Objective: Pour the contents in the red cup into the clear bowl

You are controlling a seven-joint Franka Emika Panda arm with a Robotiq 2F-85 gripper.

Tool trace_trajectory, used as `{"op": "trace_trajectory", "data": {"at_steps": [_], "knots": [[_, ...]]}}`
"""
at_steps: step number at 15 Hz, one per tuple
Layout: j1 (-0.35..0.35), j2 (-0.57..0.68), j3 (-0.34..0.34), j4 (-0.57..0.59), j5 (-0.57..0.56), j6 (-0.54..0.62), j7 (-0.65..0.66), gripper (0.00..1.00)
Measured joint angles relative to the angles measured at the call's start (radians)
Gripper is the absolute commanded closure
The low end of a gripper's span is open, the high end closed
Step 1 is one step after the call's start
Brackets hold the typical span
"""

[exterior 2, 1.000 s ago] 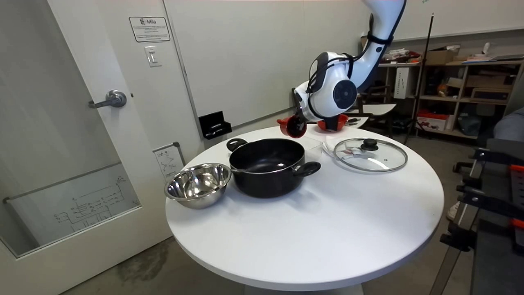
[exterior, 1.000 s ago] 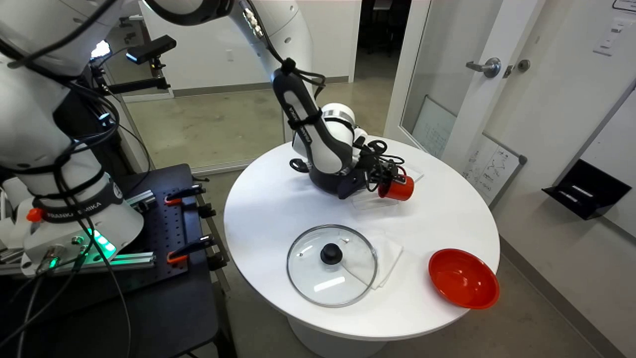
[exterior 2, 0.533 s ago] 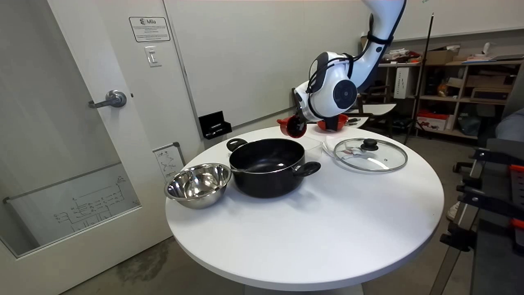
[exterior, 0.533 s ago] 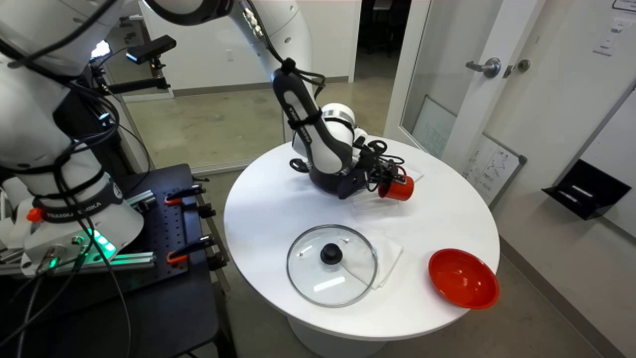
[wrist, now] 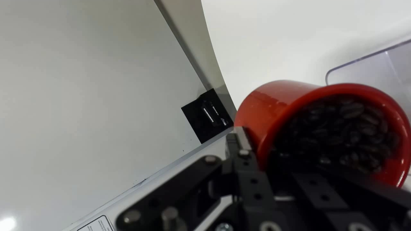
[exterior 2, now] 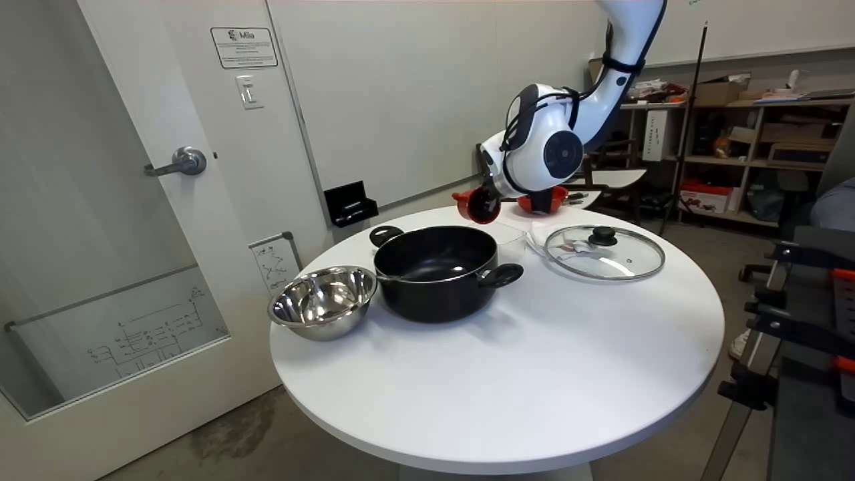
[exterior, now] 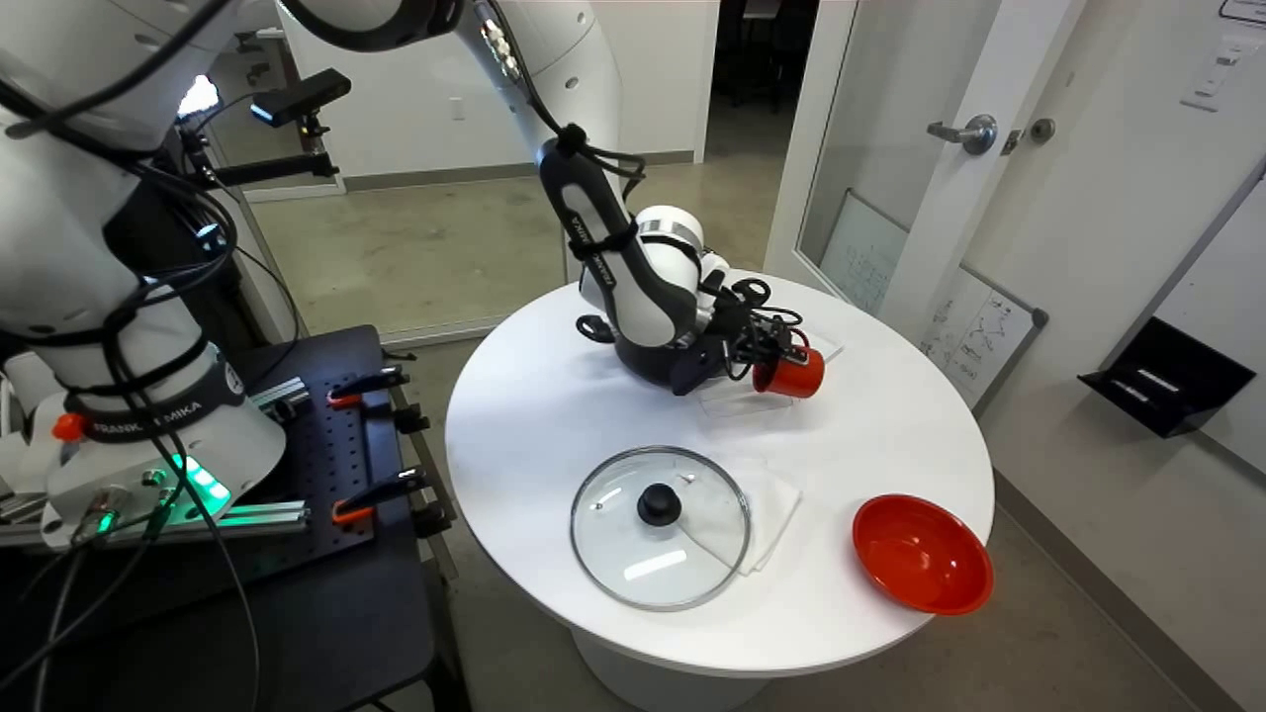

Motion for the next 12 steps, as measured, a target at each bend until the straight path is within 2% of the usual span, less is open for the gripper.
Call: {"op": "trace_trajectory", "data": {"at_steps": [12], "knots": [[0.063, -0.135, -0.024, -0.193, 0.000, -0.062, 0.002, 0.98]]}}
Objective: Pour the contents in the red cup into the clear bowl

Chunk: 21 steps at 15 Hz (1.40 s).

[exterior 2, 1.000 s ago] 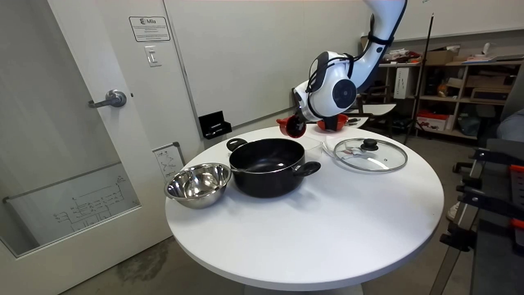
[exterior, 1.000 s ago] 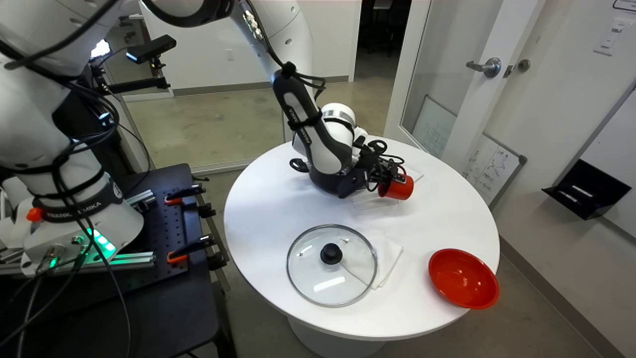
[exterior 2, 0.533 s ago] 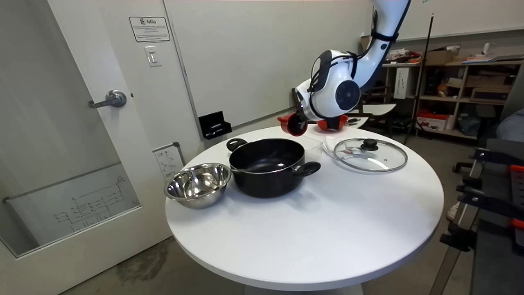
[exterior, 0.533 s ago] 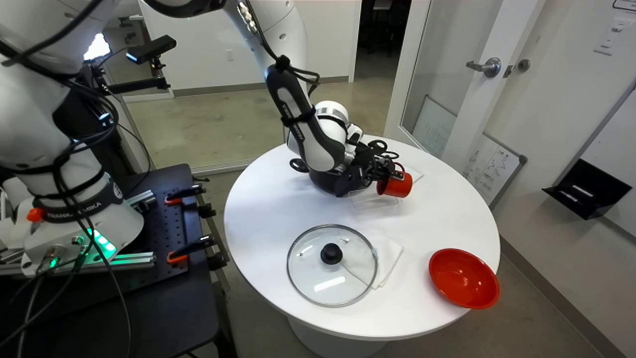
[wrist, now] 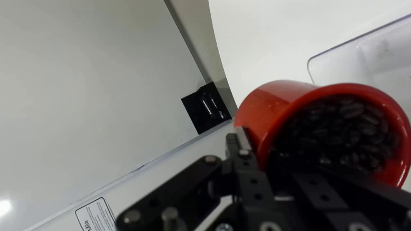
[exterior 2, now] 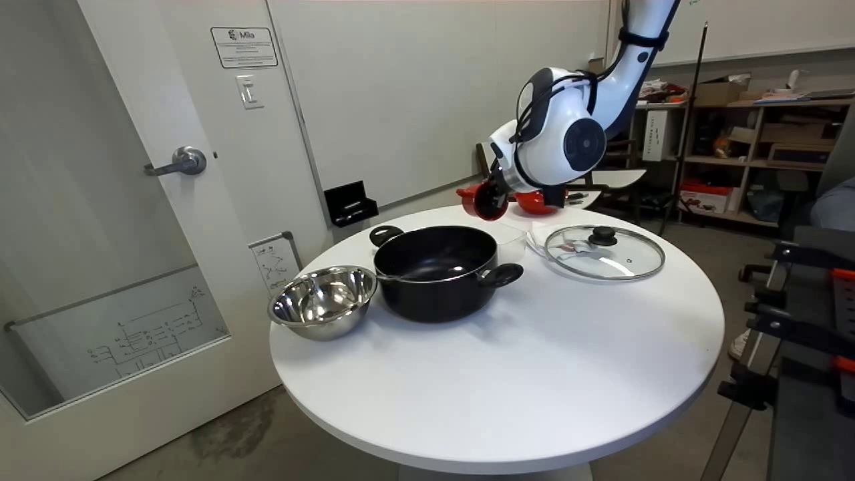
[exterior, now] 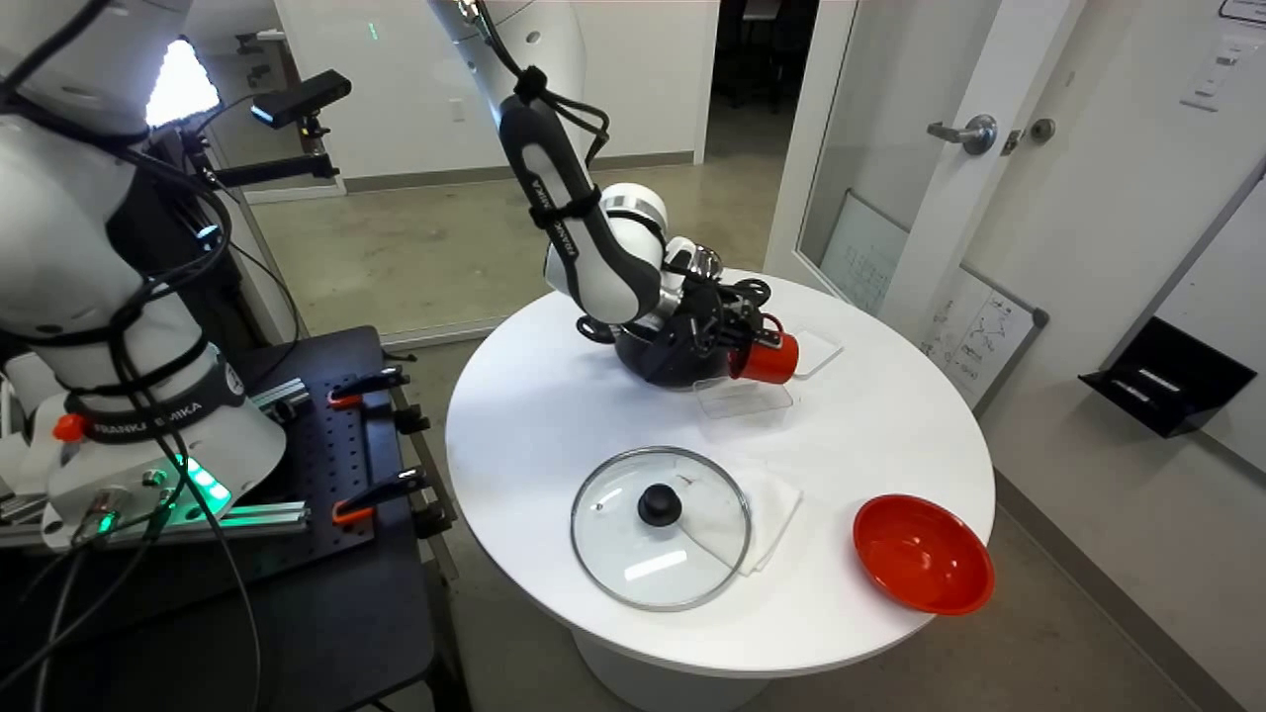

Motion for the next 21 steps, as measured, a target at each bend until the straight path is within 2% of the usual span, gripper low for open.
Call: {"op": "trace_trajectory", "data": {"at_steps": [4, 9, 16, 21], "knots": [[0.025, -0.002, -0.014, -0.037, 0.000, -0.045, 0.018, 0.98], [0.109, 0.000, -0.057, -0.086, 0.000, -0.116, 0.066, 0.98], [0.224, 0.003, -0.164, -0.138, 0.000, -0.208, 0.130, 0.98], [0.286, 0.014, -0.238, -0.151, 0.000, -0.233, 0.199, 0.98]]}}
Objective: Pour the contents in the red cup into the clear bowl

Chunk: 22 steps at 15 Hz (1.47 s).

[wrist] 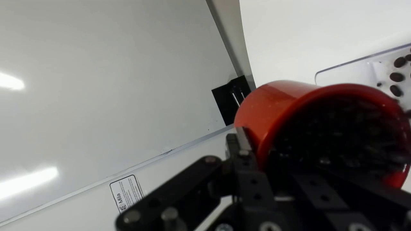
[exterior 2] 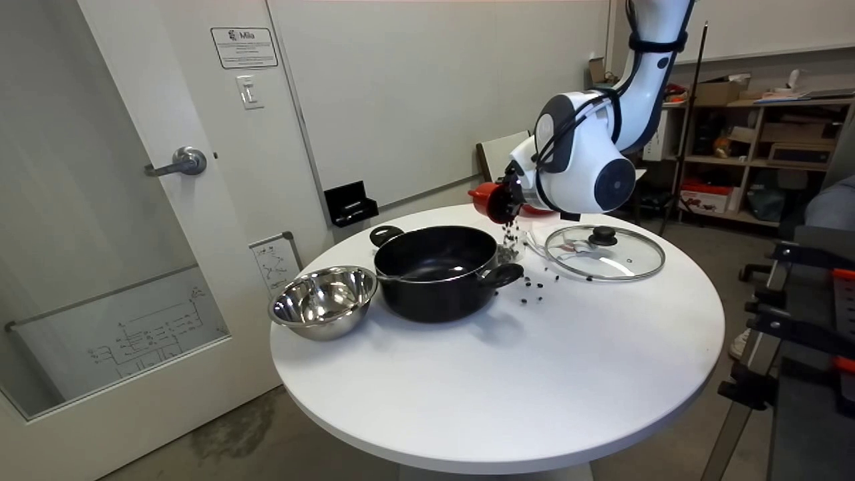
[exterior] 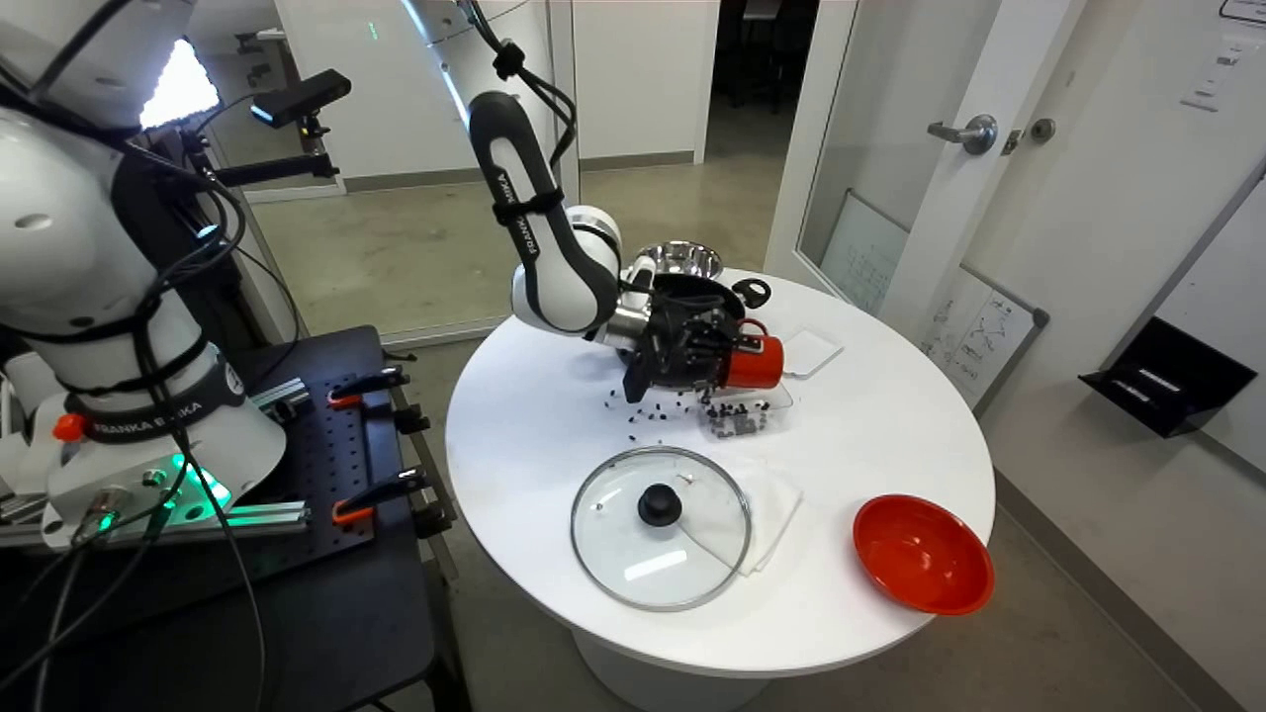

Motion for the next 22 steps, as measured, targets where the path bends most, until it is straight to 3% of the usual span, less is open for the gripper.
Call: {"op": "trace_trajectory", "data": {"at_steps": [14, 22], "knots": [[0.072, 0.114, -0.113, 0.112, 0.000, -0.008, 0.183, 0.98], [0.169, 0.188, -0.185, 0.145, 0.000, -0.028, 0.256, 0.98]]}}
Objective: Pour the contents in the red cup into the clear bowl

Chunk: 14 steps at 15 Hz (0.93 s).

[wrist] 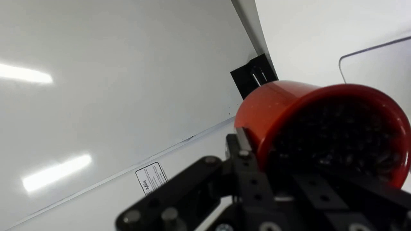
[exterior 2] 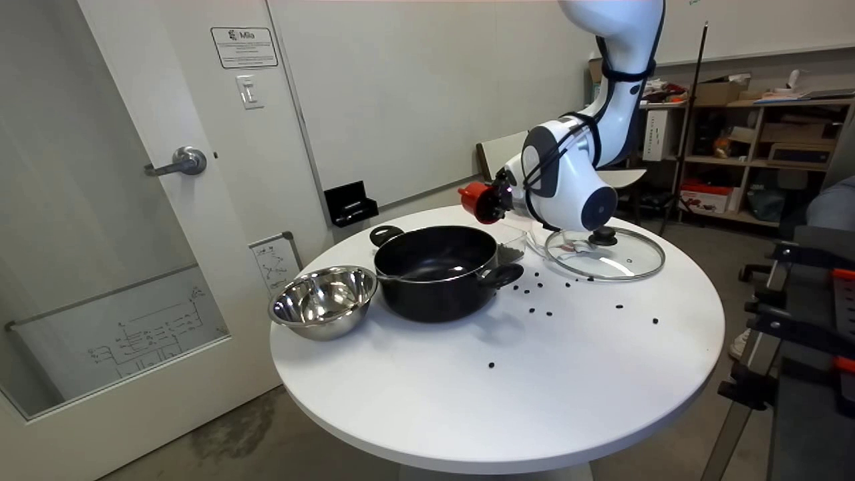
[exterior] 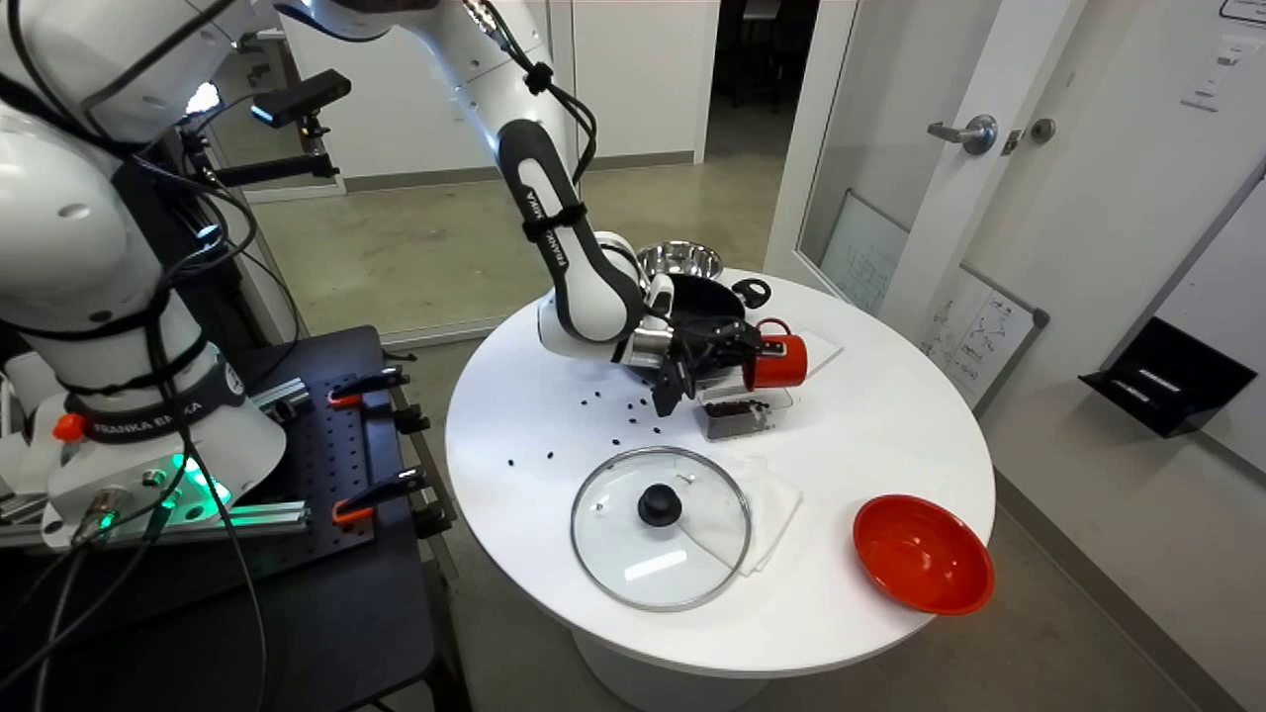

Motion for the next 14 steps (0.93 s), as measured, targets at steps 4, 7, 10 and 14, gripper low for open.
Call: {"op": "trace_trajectory", "data": {"at_steps": [4, 7, 10, 14], "knots": [[0.032, 0.030, -0.027, -0.003, 0.000, -0.060, 0.025, 0.98], [0.046, 0.044, -0.039, -0.012, 0.000, -0.109, 0.041, 0.98], [0.053, 0.054, -0.045, -0.021, 0.000, -0.140, 0.054, 0.98], [0.070, 0.067, -0.052, -0.031, 0.000, -0.171, 0.078, 0.98]]}}
